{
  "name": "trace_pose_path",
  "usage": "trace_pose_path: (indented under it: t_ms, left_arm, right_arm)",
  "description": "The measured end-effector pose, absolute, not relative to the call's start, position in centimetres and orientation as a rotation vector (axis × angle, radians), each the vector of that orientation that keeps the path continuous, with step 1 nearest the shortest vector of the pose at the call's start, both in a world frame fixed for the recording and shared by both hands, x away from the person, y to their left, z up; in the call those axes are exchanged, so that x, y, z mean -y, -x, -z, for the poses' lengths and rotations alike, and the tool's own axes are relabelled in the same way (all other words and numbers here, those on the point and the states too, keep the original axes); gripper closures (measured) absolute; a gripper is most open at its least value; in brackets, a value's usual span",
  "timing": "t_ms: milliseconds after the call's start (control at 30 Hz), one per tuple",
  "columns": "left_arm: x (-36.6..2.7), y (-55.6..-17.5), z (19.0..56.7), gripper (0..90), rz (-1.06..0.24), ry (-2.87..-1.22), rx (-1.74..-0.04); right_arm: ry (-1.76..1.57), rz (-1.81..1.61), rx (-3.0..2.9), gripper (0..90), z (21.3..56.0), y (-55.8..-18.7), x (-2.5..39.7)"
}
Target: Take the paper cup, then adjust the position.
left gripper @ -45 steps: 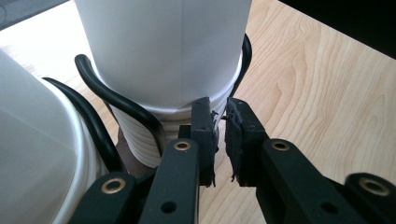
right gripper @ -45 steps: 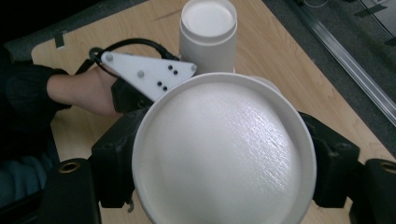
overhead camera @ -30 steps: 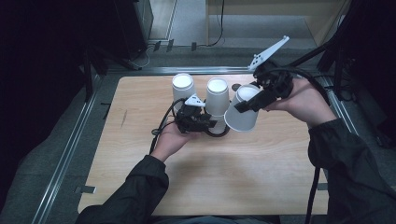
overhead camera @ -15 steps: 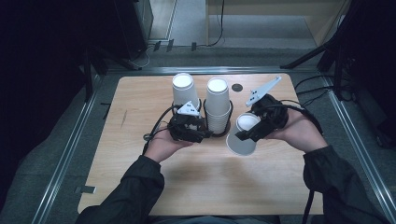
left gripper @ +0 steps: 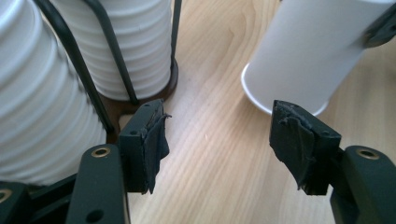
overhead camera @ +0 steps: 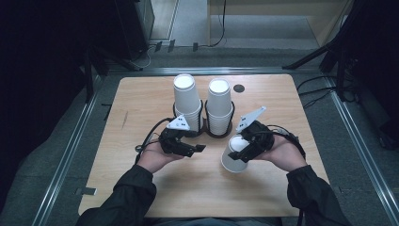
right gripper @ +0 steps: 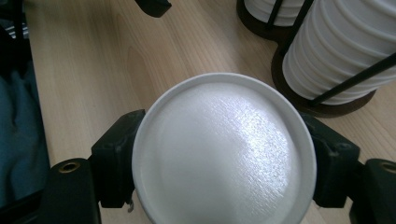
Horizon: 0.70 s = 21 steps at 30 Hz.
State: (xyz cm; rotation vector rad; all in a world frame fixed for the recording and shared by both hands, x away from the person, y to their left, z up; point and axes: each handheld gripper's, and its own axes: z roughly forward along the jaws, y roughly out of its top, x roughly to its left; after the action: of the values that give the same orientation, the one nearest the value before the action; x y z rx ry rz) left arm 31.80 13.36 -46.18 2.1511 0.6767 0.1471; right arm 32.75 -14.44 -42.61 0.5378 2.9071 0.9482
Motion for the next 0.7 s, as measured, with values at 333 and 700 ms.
trace_pose_path:
  t_ms: [333,700]
  left_arm:
    - [-14.3,-32.0,47.3,14.7,-0.007,-2.182,-0.684]
    - [-14.6,-31.9,48.0,12.6,0.004,-2.195,-0.591]
  right_arm:
    - [-0.567,-1.069,-2.885,25.1,44.5,-33.0,13.8]
    - [-0.531,-1.099,-2.881,25.1,45.1,-33.3,13.3]
